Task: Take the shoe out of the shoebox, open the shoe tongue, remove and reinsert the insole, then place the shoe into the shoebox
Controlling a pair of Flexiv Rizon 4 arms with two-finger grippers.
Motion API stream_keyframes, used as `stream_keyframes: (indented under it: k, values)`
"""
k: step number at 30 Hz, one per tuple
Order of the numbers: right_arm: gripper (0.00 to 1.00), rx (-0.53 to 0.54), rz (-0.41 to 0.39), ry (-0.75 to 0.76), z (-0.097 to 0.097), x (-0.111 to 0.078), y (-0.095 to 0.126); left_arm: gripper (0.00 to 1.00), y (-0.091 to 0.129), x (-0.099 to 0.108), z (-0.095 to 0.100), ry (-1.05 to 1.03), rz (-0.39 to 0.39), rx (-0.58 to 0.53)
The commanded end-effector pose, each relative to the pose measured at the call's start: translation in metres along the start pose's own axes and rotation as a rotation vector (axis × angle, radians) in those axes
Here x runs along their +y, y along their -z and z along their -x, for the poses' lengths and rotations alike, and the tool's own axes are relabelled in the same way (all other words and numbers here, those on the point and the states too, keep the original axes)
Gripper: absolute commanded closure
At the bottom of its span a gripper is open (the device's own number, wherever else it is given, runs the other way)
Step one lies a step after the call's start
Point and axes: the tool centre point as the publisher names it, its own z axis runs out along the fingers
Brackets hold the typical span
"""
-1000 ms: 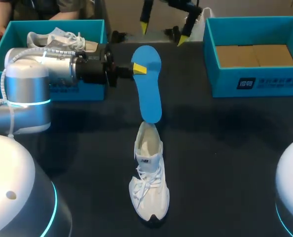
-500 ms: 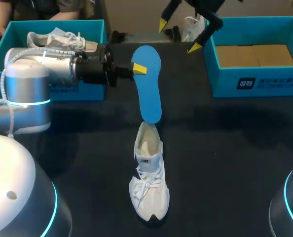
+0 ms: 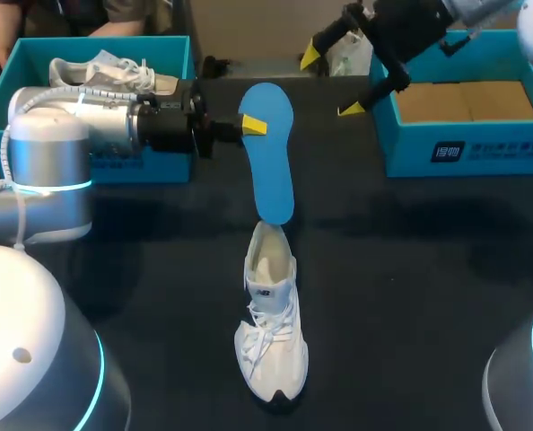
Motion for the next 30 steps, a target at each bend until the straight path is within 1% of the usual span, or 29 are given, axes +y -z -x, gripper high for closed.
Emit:
stream_keyframes:
  k: [1,5,9,16,18,23,27,30]
  values:
    - [0.00,0.316,0.001,0.012,0.008,-0.003,-0.001,1.00,-0.001,0.001,0.000,-0.001,-0.003,0.001]
    - [0.00,0.349,-0.010,0.012,0.014,0.002,-0.004,1.00,-0.001,0.001,0.000,-0.001,-0.003,0.001]
    - [0.00,0.358,-0.004,0.010,0.017,0.004,-0.007,1.00,-0.001,0.001,0.000,-0.001,-0.003,0.001]
    - [0.00,0.391,-0.014,0.007,0.024,0.008,-0.010,1.00,0.011,-0.007,-0.006,-0.099,-0.031,0.023]
    - [0.00,0.396,-0.015,0.007,0.025,0.008,-0.011,1.00,0.014,-0.011,-0.009,-0.162,-0.062,-0.010]
    - [0.00,0.411,-0.015,0.010,0.028,0.009,-0.012,1.00,0.020,-0.013,-0.020,-0.371,-0.096,-0.052]
    - [0.00,0.423,-0.013,0.016,0.028,0.008,-0.012,1.00,0.024,-0.017,-0.030,-0.606,-0.140,-0.077]
    - [0.00,0.434,-0.013,0.032,0.030,0.008,-0.012,1.00,0.027,-0.017,-0.037,-0.852,-0.163,-0.085]
